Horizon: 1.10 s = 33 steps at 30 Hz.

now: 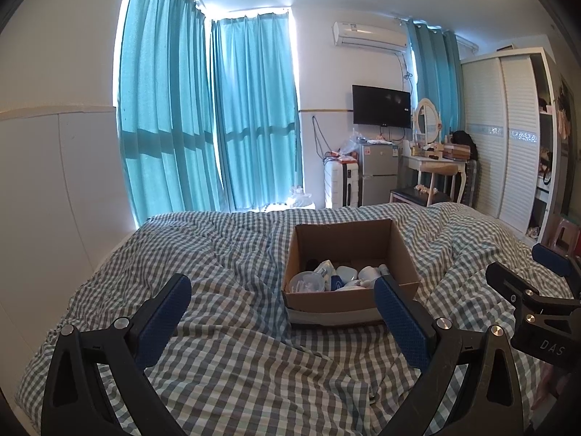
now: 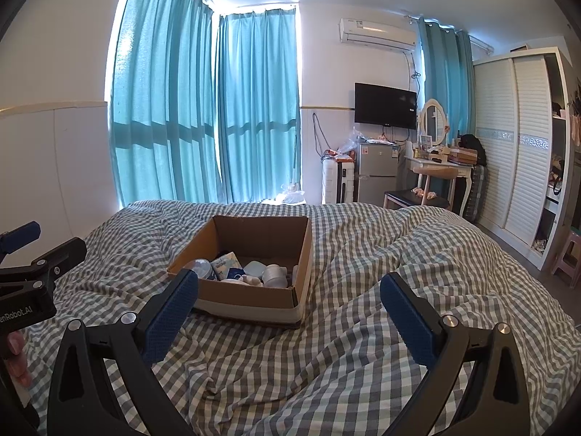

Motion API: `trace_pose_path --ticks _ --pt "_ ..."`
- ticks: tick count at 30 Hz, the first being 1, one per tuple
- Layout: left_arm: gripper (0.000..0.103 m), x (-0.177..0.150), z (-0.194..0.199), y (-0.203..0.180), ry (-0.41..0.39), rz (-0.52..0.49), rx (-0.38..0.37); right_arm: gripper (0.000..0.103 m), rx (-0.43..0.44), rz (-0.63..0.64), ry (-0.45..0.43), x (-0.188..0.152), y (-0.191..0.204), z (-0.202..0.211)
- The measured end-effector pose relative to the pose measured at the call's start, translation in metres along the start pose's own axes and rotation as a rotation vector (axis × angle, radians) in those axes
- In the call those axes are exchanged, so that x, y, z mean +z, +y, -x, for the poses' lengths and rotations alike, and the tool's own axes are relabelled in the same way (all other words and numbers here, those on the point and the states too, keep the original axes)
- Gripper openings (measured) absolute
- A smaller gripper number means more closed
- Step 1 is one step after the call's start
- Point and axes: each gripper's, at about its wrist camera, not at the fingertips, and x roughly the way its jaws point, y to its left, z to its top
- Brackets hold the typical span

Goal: Organize objects

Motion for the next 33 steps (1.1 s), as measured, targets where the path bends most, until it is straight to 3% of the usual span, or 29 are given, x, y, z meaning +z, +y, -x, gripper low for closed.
trace_pose_path --ticks 33 --pt "0.103 -0.0046 0.0 0.0023 0.017 -0.008 0.013 0.101 0.001 0.017 0.013 -0.0053 0.005 -0.0027"
